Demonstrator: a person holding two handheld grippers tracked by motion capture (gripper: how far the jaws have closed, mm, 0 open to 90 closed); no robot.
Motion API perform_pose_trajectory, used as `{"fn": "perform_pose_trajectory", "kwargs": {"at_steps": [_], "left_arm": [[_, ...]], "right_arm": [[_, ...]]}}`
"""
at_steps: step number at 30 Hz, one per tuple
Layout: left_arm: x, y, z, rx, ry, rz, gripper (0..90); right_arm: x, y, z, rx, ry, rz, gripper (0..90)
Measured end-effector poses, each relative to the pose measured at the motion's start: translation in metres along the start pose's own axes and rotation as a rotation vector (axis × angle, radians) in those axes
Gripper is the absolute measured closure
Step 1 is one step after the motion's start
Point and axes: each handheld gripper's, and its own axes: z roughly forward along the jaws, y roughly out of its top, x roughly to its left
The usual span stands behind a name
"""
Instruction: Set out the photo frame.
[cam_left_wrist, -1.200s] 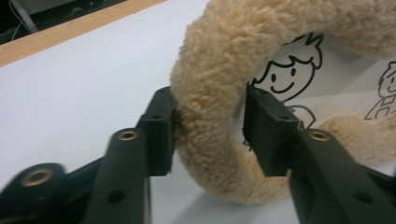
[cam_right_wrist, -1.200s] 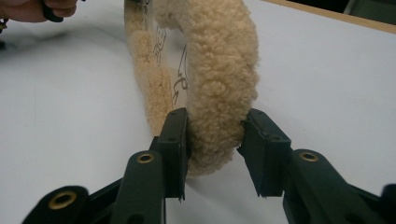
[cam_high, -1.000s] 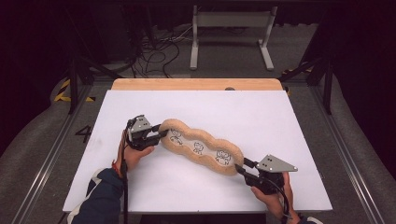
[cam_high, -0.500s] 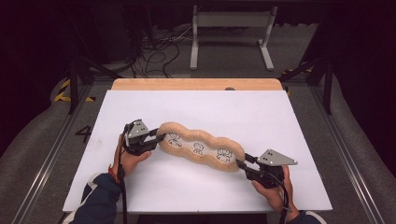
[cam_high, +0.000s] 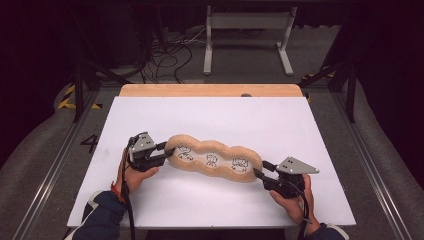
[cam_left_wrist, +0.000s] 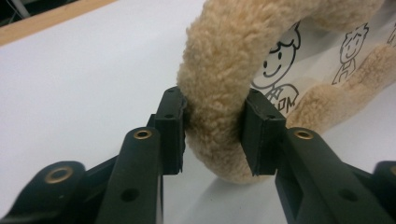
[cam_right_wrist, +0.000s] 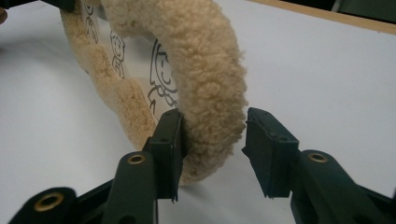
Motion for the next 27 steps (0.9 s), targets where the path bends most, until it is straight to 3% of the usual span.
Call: {"fn": "perform_pose_trajectory", "kwargs": {"at_steps": [6, 13, 27], "left_arm": [[0.001, 0.002, 0.000, -0.037, 0.017, 0.001, 54.3], [-0.001, 0.003, 0.001, -0.035, -0.005, 0.026, 64.1], [-0.011, -0.005, -0.012, -0.026, 0.006, 0.030, 65.2]], "right_arm": [[-0.001, 0.004, -0.005, -0.050, -0.007, 0.007, 55.8], [0.002, 0.009, 0.004, -0.042, -0.025, 0.018, 64.2], [-0.009, 0.014, 0.015, -0.040, -0.022, -0.016, 65.2]]}}
